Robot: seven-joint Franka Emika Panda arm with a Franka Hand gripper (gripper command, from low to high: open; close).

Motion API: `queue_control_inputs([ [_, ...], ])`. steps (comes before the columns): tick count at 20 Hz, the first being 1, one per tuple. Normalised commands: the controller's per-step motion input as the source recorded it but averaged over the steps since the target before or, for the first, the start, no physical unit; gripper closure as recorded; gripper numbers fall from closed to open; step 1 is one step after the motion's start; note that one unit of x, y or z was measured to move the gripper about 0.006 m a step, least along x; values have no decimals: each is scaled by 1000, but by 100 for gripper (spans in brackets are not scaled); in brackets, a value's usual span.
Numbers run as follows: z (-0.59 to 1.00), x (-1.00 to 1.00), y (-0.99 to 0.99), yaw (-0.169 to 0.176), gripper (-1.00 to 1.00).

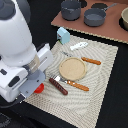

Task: Interact with the objects in diverse but meaningful ways.

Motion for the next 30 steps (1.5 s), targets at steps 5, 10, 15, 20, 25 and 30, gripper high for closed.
queue_control_inputs([
  [5,395,697,0,-42,-100],
  [10,30,771,0,-44,-100],
  [15,-16,822,-15,-59,-100],
  [20,-73,873,0,-66,-100],
  [25,-171,843,0,-59,-100],
  [30,-212,649,0,-53,-100],
])
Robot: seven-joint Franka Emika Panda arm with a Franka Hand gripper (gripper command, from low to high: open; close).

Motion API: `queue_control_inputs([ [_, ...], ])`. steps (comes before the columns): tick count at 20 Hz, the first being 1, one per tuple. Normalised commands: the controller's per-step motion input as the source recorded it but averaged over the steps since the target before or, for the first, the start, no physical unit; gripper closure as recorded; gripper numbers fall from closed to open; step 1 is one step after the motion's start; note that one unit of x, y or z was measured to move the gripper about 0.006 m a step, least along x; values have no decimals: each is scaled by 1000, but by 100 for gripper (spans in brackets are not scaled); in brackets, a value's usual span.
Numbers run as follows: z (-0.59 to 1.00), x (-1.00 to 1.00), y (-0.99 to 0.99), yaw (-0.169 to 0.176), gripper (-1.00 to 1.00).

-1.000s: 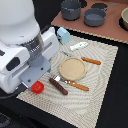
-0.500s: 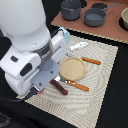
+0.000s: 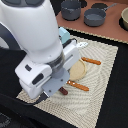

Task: Interact with the objects in diverse but meaningful ways.

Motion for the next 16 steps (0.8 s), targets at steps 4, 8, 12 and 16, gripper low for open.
queue_control_inputs([
  [4,-247,369,-26,-64,100],
  [8,-285,260,-58,-62,100],
  [12,-323,172,-74,-58,100],
  [16,-344,106,-124,-55,100],
])
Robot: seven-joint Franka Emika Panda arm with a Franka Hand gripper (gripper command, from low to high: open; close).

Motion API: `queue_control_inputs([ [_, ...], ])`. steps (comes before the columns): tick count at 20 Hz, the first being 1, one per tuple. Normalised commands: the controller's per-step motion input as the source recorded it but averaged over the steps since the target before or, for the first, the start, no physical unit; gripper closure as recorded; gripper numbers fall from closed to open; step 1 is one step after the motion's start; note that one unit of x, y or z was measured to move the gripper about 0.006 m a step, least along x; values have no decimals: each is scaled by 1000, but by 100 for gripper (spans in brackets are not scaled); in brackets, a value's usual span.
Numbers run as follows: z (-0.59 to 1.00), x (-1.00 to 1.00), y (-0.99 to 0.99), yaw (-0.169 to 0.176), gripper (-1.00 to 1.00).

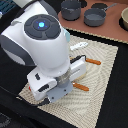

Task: Interact with the objects in diverse but meaningful ways.

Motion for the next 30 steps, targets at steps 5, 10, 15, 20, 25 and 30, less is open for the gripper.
queue_control_inputs([
  [5,36,167,-170,-34,100],
  [10,1000,319,29,11,100],
  [15,1000,499,320,61,100],
  [20,815,497,604,99,100],
  [25,258,489,638,103,100],
  [30,-243,203,321,78,100],
])
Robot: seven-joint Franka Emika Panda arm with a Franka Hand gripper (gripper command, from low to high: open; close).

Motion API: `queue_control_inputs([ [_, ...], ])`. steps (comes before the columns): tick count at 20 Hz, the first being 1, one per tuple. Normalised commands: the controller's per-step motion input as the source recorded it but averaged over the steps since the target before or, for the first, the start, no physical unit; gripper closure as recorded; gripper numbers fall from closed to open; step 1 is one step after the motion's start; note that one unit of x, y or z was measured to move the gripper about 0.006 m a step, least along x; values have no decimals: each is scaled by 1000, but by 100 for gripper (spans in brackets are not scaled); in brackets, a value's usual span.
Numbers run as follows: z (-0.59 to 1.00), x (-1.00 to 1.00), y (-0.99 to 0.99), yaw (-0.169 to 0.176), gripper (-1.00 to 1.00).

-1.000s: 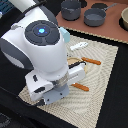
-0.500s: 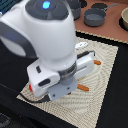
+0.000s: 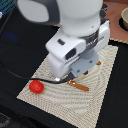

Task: Interact with the objects in diverse but meaningful ways.

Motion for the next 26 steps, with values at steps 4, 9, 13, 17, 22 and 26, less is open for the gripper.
queue_control_inputs([
  [4,-538,2,11,37,100],
  [9,-625,-88,-7,27,100],
  [13,-613,-226,0,30,100],
  [17,-333,-236,0,42,-100],
  [22,555,-1,194,79,-100],
  [26,1000,138,356,112,-100],
])
